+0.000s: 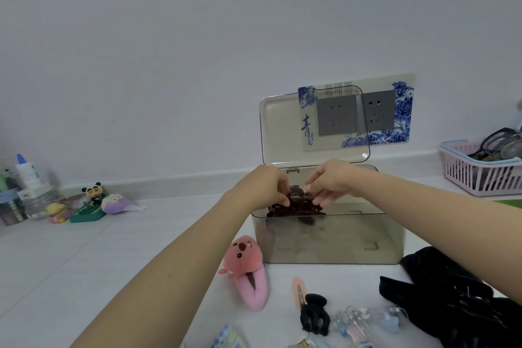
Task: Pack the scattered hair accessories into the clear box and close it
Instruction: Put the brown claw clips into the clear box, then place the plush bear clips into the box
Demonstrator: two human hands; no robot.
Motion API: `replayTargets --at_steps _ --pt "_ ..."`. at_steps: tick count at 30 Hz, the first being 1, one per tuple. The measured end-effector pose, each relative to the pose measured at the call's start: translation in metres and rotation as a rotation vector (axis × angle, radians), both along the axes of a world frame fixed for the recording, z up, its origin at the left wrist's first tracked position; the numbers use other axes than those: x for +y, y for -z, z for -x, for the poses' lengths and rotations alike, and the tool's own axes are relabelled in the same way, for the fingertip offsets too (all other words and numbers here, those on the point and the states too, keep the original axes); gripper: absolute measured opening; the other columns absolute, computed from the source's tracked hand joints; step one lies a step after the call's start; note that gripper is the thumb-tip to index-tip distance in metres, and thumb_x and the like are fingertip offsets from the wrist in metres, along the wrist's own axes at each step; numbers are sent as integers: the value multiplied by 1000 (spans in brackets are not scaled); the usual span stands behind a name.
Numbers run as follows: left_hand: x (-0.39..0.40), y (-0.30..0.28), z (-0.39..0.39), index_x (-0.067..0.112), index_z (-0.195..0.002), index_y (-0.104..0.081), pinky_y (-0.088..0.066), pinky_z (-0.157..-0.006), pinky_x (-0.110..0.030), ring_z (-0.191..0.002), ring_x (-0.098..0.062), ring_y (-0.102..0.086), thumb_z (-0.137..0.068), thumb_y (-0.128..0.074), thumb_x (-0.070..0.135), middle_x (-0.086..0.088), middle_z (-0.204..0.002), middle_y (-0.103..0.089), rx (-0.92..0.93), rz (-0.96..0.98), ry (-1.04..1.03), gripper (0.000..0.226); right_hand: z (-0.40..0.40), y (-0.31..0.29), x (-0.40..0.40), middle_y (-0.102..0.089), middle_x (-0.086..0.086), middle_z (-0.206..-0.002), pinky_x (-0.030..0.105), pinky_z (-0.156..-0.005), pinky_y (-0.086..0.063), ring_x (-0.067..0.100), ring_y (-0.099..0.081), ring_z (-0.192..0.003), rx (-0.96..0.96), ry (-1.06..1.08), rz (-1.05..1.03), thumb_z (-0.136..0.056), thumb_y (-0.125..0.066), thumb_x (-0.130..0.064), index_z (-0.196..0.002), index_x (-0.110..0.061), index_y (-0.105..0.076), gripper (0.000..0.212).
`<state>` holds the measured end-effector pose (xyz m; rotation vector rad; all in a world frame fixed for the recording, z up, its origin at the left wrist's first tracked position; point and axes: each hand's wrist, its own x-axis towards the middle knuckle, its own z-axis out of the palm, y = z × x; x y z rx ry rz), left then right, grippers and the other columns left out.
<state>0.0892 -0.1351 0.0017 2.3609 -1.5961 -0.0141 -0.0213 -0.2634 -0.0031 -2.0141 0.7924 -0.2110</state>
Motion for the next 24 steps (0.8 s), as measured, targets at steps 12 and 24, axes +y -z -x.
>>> replayTargets --at_steps 12,24 --pt "104 -14 73 19 -95 -73 -45 -64 -12 -77 -3 -60 -84 -66 21 8 -90 -70 187 188 12 13 85 -25 97 -67 -9 -83 5 -64 -44 0 -59 -74 -273 -188 574 -81 -69 -27 -96 -25 -69 15" --pt "189 26 123 29 -115 -66 -43 -77 -10 -88 7 -59 -80 -72 37 14 -104 -66 392 -208 87 36 142 16 168 -71 -11 -75 14 -66 -47 -1 -60 -65 3 -455 440 -78 -71 -38 -88 -26 -75 16"
